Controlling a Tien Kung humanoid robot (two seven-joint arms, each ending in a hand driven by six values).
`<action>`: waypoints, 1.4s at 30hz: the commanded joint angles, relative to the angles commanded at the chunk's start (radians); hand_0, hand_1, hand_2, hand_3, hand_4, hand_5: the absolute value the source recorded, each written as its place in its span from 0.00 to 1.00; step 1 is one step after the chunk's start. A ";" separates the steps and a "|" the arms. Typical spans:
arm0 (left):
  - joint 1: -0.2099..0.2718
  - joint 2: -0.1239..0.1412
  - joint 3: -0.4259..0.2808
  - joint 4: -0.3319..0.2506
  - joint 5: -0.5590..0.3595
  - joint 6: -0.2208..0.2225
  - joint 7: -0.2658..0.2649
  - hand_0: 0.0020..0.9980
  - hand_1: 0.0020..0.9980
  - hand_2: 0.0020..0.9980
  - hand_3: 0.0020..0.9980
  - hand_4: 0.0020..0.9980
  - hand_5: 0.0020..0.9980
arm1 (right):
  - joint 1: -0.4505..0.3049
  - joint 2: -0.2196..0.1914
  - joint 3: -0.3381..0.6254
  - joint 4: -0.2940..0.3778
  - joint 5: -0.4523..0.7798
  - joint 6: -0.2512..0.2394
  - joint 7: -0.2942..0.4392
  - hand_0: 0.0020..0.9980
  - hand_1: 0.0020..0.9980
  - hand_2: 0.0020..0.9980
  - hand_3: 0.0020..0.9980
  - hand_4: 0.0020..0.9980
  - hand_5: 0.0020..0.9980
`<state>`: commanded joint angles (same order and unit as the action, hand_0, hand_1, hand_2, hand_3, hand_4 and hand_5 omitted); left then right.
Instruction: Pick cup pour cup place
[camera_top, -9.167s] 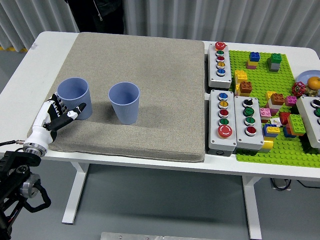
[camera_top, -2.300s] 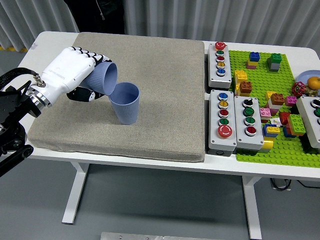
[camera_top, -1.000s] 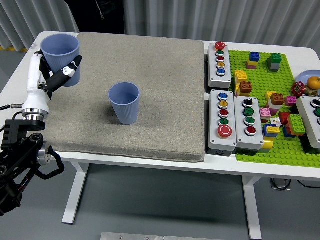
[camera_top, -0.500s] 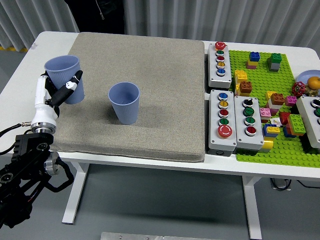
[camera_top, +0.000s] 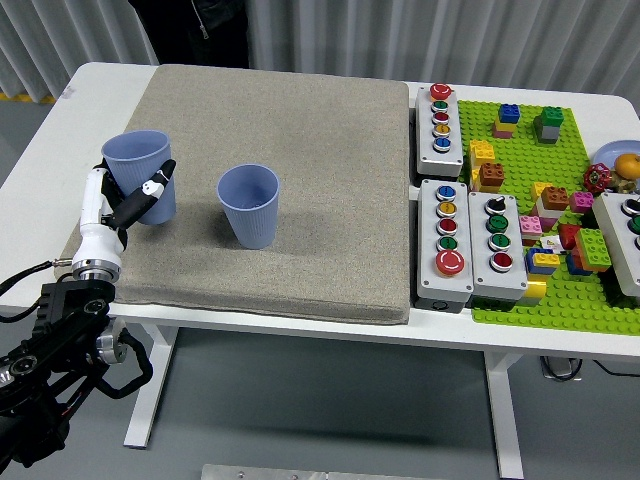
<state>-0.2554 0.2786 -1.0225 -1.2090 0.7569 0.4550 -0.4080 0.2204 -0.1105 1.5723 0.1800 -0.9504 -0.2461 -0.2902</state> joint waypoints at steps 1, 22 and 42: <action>0.001 -0.002 0.004 0.008 -0.004 -0.003 -0.002 0.61 0.61 0.65 0.61 0.74 0.23 | 0.000 0.000 0.000 0.000 0.000 0.000 0.000 0.71 0.63 0.59 0.57 0.00 0.11; 0.012 -0.006 -0.003 0.050 0.025 -0.071 0.010 0.68 0.66 0.72 0.71 0.80 0.27 | 0.002 0.001 -0.003 0.000 0.008 -0.004 0.000 0.71 0.63 0.59 0.57 0.00 0.11; 0.040 -0.005 -0.025 0.034 0.088 -0.099 0.029 0.70 0.69 0.77 0.74 0.82 0.27 | 0.002 0.002 -0.004 0.000 0.009 -0.005 0.000 0.71 0.63 0.59 0.57 0.00 0.11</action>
<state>-0.2155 0.2736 -1.0477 -1.1746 0.8445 0.3559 -0.3789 0.2228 -0.1089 1.5684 0.1800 -0.9417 -0.2514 -0.2905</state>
